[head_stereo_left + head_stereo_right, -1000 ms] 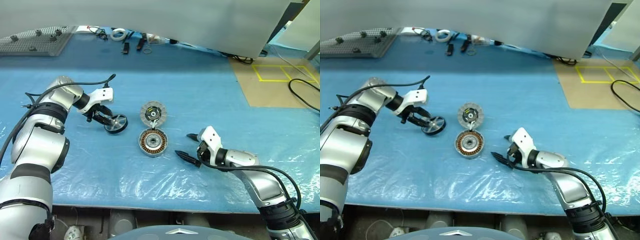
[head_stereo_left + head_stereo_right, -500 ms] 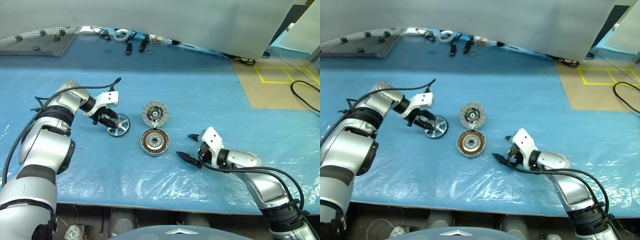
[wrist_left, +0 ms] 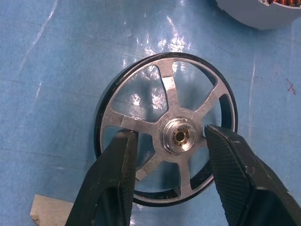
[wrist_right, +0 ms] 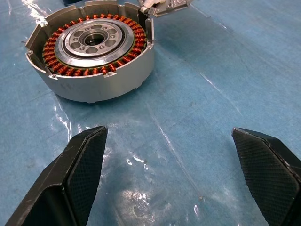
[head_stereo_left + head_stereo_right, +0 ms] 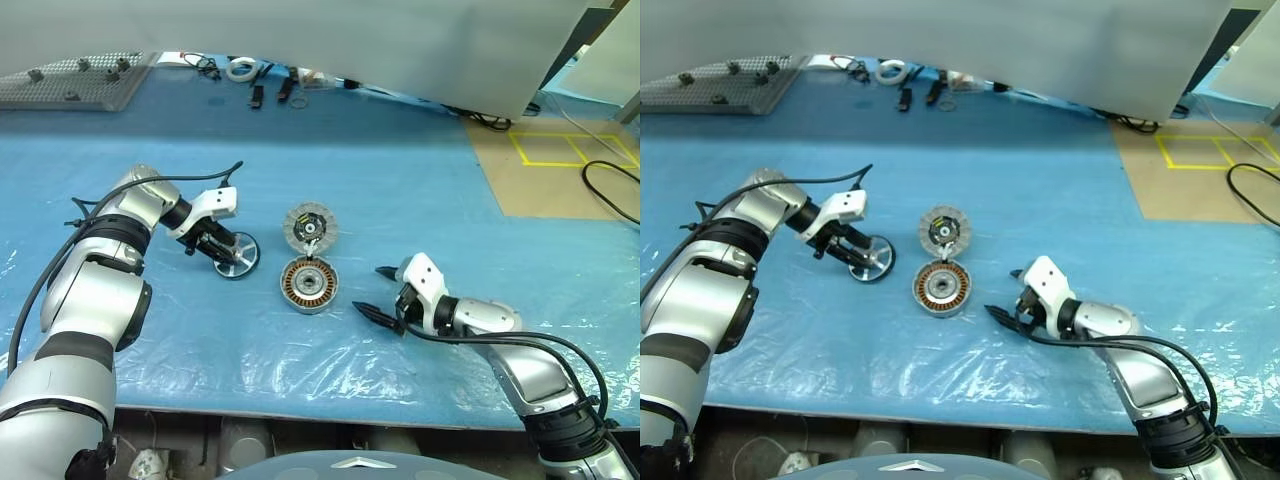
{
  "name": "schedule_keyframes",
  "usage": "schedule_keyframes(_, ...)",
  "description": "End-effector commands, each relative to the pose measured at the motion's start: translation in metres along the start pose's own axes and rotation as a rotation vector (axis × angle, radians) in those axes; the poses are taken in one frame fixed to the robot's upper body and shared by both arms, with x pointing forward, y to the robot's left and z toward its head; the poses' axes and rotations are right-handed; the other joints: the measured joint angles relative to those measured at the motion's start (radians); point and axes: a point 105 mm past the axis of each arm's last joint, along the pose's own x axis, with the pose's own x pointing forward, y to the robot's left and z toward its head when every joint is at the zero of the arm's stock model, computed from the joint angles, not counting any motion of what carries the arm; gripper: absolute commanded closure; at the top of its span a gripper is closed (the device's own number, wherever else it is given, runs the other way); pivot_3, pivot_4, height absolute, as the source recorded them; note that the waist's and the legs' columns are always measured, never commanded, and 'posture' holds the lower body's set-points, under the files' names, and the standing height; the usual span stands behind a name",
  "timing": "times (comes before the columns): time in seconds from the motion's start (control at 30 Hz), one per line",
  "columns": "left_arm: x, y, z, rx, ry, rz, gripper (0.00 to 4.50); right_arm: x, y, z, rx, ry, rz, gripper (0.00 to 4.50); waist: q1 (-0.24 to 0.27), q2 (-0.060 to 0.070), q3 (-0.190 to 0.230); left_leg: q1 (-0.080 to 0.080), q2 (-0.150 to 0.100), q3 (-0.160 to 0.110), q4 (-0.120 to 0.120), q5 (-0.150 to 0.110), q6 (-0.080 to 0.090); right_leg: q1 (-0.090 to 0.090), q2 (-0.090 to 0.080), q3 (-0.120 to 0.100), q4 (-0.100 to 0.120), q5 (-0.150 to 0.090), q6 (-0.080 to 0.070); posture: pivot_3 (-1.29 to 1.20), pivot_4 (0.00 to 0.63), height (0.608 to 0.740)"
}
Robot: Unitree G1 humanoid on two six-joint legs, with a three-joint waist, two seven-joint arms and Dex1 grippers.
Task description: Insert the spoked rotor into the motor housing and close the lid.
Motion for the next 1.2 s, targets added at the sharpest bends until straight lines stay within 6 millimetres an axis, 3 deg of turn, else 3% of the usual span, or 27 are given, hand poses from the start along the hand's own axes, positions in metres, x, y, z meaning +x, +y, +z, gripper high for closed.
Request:
schedule_keyframes(0.03,-0.007,0.005,0.009,0.025,-0.034,0.054,2.16,0.0,0.003,0.004,-0.029,-0.015,0.016,0.0,0.0,0.0,0.0,0.0,0.0,0.0,0.0,0.0,0.0,0.0,0.0,0.0,0.0,0.0,0.0,0.0,0.15,0.74)
schedule_keyframes(0.17,-0.004,0.0,0.015,0.006,-0.073,0.026,2.16,0.0,0.004,0.002,-0.032,-0.01,0.019,0.0,0.0,0.0,0.002,0.0,0.0,0.0,0.0,0.0,0.0,0.0,0.0,0.0,0.0,0.0,0.0,0.0,0.15,0.74)
schedule_keyframes(0.47,0.01,-0.014,-0.014,0.109,0.046,0.04,2.16,0.001,0.002,0.002,-0.037,-0.01,0.018,0.0,-0.002,0.002,0.003,0.001,0.0,0.0,-0.001,0.0,0.0,0.0,0.0,0.0,0.0,0.0,0.0,0.0,0.15,0.74)
schedule_keyframes(0.73,0.016,-0.013,-0.012,0.147,0.049,0.077,2.16,0.002,0.002,0.003,-0.042,-0.012,0.023,0.0,-0.002,0.007,0.002,0.003,0.0,0.001,-0.001,0.0,0.0,0.0,0.0,0.001,0.001,0.0,0.0,0.0,0.15,0.74)
schedule_keyframes(0.93,0.017,-0.012,-0.014,0.13,0.046,0.086,3.11,0.003,0.001,0.004,-0.038,-0.015,0.02,0.0,-0.001,0.01,0.001,0.003,-0.001,0.001,0.0,0.0,0.0,0.001,0.0,0.002,0.001,0.0,0.0,0.0,0.15,0.74)
schedule_keyframes(1.2,0.01,-0.02,-0.015,0.163,0.009,0.058,3.12,0.004,-0.002,0.006,-0.035,-0.021,0.015,0.0,-0.005,0.011,0.001,0.003,-0.001,0.001,-0.001,0.0,0.0,0.001,0.0,0.002,0.001,0.0,0.0,0.0,0.15,0.74)
